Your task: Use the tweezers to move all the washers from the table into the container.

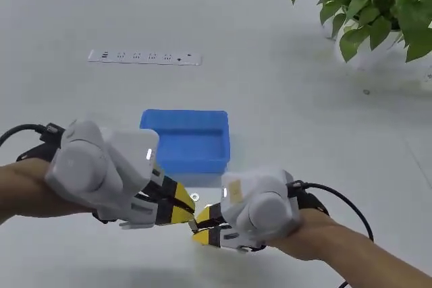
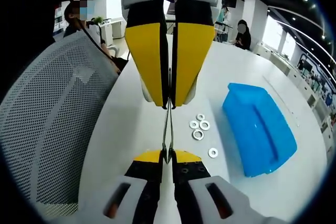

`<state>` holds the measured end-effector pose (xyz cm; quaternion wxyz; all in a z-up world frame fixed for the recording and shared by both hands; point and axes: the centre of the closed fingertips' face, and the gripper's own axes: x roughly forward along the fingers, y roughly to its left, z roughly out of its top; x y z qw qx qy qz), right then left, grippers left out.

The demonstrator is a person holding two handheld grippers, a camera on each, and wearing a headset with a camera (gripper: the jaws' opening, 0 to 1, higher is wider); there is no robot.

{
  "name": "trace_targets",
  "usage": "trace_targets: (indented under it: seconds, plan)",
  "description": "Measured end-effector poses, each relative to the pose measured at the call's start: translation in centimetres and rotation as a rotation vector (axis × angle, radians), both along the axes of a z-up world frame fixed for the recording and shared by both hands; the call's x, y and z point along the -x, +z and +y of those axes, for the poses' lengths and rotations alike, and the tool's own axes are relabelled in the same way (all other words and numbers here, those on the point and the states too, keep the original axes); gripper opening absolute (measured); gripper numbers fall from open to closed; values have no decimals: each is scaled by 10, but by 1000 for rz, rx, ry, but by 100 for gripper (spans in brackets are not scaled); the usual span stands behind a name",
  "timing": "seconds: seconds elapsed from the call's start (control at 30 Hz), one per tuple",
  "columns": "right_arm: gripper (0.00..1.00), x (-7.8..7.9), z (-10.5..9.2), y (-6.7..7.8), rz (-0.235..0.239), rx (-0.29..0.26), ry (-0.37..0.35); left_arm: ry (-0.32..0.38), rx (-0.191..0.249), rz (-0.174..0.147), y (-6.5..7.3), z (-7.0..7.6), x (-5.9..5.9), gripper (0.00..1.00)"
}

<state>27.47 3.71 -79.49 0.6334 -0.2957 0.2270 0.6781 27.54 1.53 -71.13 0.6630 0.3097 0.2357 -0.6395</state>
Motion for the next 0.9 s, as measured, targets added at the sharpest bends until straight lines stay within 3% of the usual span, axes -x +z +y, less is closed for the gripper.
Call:
trace_targets:
  seconds: [0.47, 0.9]
  plan:
    - [10, -14, 1, 10, -31, -24, -24, -4, 7, -19, 9, 0, -9, 5]
    - [11, -27, -6, 11, -41, -28, -61, -23, 7, -29, 13, -11, -17, 5]
